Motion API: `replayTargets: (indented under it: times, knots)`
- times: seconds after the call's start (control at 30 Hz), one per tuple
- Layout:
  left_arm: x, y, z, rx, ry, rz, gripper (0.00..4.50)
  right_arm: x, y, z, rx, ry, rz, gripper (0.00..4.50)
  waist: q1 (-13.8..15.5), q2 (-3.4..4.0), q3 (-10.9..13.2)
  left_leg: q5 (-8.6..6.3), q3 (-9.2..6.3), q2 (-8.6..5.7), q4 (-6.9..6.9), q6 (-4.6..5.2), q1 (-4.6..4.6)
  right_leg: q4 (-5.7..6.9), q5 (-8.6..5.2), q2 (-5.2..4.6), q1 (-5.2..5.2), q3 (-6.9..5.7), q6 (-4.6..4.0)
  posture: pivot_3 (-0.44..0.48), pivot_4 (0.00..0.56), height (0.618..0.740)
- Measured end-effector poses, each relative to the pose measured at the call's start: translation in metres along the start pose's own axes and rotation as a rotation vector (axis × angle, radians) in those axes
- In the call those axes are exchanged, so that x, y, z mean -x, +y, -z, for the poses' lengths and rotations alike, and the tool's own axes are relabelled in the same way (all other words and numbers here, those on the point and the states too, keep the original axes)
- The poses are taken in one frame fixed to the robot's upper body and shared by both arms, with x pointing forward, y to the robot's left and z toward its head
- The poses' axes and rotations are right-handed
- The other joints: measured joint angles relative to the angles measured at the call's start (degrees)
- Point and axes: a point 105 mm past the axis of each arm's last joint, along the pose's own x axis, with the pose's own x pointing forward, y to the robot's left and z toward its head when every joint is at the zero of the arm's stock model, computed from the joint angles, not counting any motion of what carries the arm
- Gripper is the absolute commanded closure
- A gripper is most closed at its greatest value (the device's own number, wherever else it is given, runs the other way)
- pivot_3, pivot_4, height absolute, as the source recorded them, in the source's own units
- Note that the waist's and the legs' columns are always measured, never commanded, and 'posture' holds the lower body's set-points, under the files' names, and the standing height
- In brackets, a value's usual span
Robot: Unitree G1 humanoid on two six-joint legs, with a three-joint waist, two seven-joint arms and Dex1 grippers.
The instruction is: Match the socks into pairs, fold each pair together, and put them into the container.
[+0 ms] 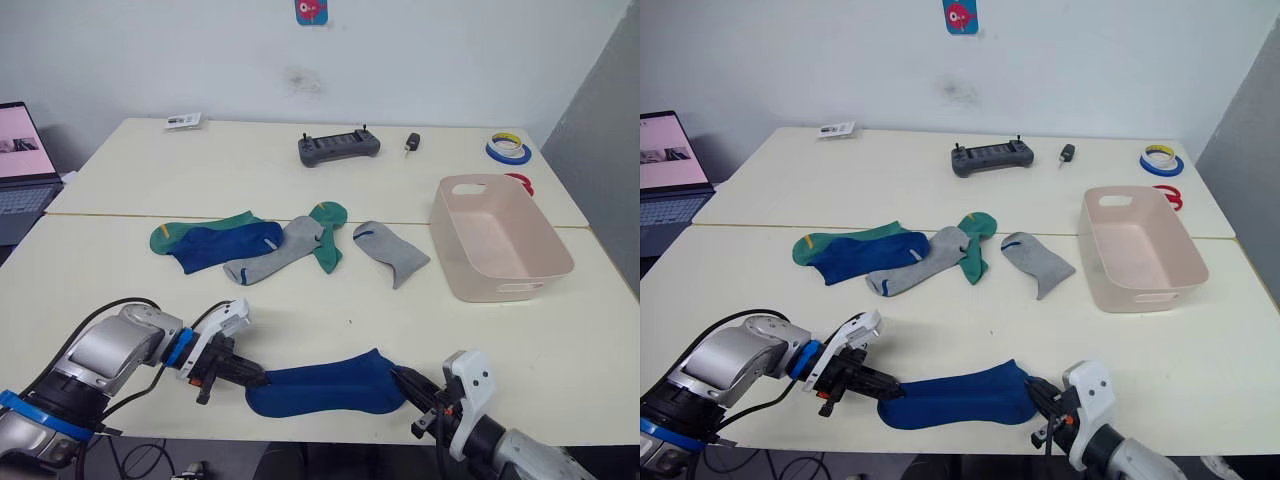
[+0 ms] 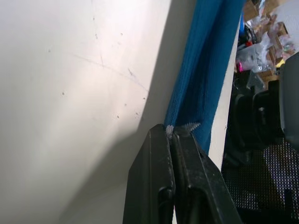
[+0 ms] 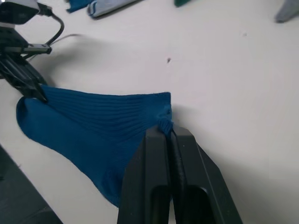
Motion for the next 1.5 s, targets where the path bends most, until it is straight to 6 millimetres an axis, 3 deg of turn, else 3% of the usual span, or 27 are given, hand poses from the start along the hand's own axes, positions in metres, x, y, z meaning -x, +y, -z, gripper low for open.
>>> replayTargets:
  times: [0.1,0.47,0.63,0.67,0.9,1.1,1.23,1.33,1.5]
  knots:
    - [-0.001,0.005,-0.005,-0.01,-0.012,-0.005,4.5,0.0,0.0,-0.001,0.033,-0.031,0.02,4.48,0.0,-0.02,-0.01,0.0,0.01,-0.01,0.0,0.0,0.0,-0.01,0.0,0.02,0.0,-0.01,0.0,0.0,0.15,0.74]
    - [-0.007,0.012,-0.016,-0.023,-0.028,-0.005,4.5,-0.01,-0.008,0.03,0.047,0.052,0.04,4.48,0.19,-0.03,-0.01,0.0,-0.05,-0.06,0.02,0.0,0.01,0.01,0.0,0.01,0.07,0.03,0.0,0.0,0.15,0.74]
    - [-0.008,0.012,-0.016,-0.015,-0.04,-0.01,4.5,-0.009,-0.007,0.03,0.039,0.049,0.028,4.48,0.21,-0.01,-0.03,0.0,-0.08,-0.06,0.03,0.0,0.02,0.01,0.0,0.0,0.09,0.03,0.0,0.0,0.15,0.74]
    - [-0.009,0.013,-0.017,-0.014,-0.045,-0.012,4.5,-0.009,-0.007,0.029,0.036,0.048,0.026,4.24,0.22,-0.01,-0.03,0.0,-0.09,-0.06,0.03,0.0,0.02,0.01,0.0,0.0,0.1,0.02,0.0,0.0,0.15,0.74]
    - [-0.008,0.011,-0.02,-0.059,-0.089,-0.025,2.79,-0.004,-0.014,0.028,0.012,0.044,0.031,2.0,0.24,0.03,-0.07,0.0,-0.13,-0.05,0.05,0.0,0.06,0.01,0.0,-0.16,0.16,0.04,-0.01,0.0,0.15,0.74]
    - [0.008,0.008,-0.012,-0.059,-0.151,-0.1,1.18,0.007,-0.022,0.023,0.017,0.043,0.03,0.02,0.12,0.03,-0.08,0.0,-0.17,-0.01,0.03,0.0,0.08,0.01,0.0,-0.2,0.16,0.04,-0.01,0.0,0.15,0.74]
    - [0.027,0.01,-0.005,-0.058,-0.241,-0.206,0.01,0.012,-0.028,0.015,0.081,0.047,0.007,0.0,-0.16,0.07,-0.08,0.0,-0.13,0.04,0.0,0.0,0.1,0.03,-0.02,-0.19,0.12,0.07,-0.05,0.0,0.15,0.74]
    - [0.05,0.016,0.008,-0.014,-0.352,-0.356,0.01,0.018,-0.042,-0.001,0.189,0.047,-0.016,0.0,-0.18,0.0,-0.06,0.0,-0.16,0.04,-0.01,0.0,0.09,0.02,0.03,-0.2,0.13,0.02,-0.15,0.0,0.15,0.74]
    - [0.092,0.027,0.026,0.038,-0.573,-0.697,0.01,0.013,-0.062,-0.043,0.422,0.031,-0.131,0.0,0.11,-0.09,-0.03,0.0,-0.17,-0.06,0.04,0.0,0.11,-0.01,0.12,-0.32,0.23,-0.02,-0.3,0.0,0.15,0.74]
